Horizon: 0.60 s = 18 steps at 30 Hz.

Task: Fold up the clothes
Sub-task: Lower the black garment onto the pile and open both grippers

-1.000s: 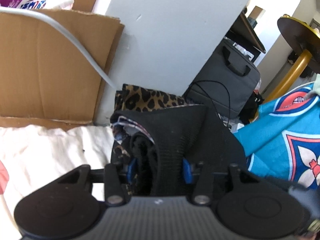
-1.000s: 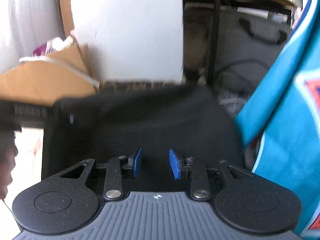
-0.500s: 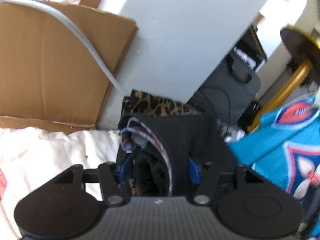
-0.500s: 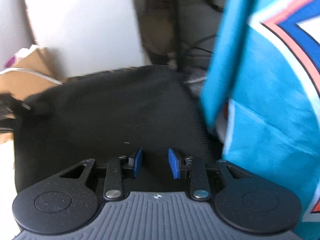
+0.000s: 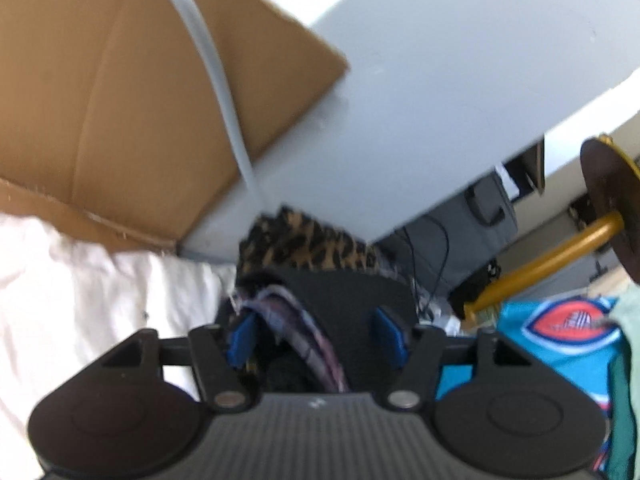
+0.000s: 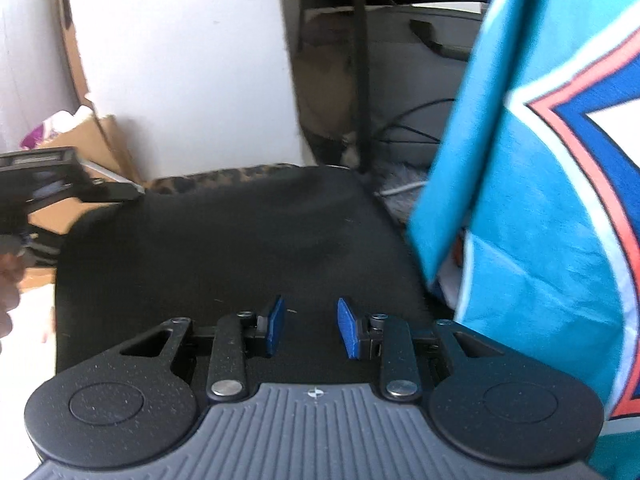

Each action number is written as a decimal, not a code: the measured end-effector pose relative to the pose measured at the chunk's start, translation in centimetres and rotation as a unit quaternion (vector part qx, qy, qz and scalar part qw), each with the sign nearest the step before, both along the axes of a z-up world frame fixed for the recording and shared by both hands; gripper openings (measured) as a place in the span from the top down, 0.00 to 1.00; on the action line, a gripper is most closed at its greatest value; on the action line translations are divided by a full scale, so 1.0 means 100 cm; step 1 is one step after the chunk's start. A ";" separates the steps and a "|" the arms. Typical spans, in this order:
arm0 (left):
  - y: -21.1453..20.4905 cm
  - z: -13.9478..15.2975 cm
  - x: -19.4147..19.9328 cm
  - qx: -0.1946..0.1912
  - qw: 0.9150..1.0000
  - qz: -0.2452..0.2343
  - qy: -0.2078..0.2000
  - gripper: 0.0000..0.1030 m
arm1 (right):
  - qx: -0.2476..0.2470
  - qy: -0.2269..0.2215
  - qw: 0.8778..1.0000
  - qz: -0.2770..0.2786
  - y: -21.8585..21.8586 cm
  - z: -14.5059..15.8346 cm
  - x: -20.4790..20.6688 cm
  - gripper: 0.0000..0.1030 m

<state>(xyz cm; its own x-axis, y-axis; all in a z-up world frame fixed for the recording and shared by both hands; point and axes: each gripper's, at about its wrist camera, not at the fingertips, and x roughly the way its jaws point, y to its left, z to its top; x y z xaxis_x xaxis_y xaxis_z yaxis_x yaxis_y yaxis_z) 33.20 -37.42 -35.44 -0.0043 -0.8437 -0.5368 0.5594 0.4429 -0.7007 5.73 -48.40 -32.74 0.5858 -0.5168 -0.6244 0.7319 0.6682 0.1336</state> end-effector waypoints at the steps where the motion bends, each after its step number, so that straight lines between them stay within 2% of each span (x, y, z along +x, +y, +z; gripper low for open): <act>1: -0.001 0.002 0.002 -0.003 1.000 -0.001 -0.003 0.46 | 0.000 -0.004 1.000 0.006 0.002 0.002 0.003 0.65; 3: -0.004 0.006 0.006 -0.005 1.000 -0.007 -0.015 0.69 | -0.001 -0.015 1.000 0.022 0.007 0.005 0.013 0.65; 4: -0.006 0.009 0.006 -0.003 1.000 -0.012 -0.025 0.74 | -0.003 -0.024 0.999 0.034 0.010 0.007 0.019 0.65; 6: -0.008 0.014 0.008 -0.001 0.999 -0.018 -0.045 0.90 | 0.000 -0.038 0.998 0.060 0.014 0.012 0.034 0.65; 12: -0.010 0.032 0.009 -0.020 0.995 -0.025 -0.099 0.93 | 0.012 -0.064 0.992 0.110 0.032 0.021 0.081 0.65; 18: -0.001 0.045 0.002 -0.006 0.986 -0.021 -0.167 0.93 | 0.038 -0.046 0.991 0.120 0.038 0.006 0.107 0.65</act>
